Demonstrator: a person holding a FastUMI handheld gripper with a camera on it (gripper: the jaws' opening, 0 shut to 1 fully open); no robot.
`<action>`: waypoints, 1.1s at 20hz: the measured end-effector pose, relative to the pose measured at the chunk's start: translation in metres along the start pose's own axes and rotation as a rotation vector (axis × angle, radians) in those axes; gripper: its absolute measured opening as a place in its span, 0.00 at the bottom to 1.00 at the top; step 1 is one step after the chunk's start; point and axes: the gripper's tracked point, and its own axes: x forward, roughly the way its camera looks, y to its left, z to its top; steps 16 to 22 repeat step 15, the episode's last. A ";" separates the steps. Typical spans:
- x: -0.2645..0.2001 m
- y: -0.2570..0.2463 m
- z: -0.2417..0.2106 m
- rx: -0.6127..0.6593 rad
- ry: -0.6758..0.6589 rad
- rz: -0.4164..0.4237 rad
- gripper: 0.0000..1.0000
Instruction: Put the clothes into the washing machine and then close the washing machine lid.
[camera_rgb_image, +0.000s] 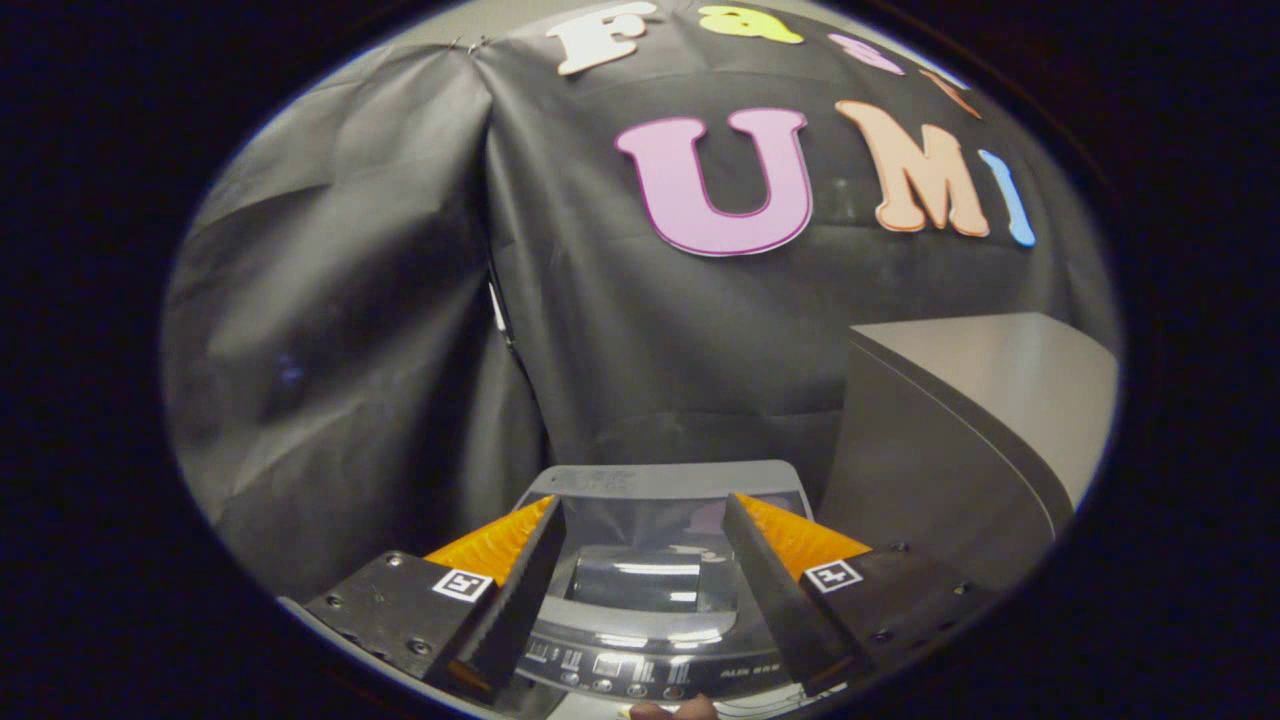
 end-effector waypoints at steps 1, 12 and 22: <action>-0.020 -0.005 -0.003 -0.012 -0.015 0.004 0.97; -0.198 -0.056 -0.055 -0.175 -0.195 -0.056 0.97; -0.229 -0.071 -0.073 -0.164 -0.221 -0.076 0.97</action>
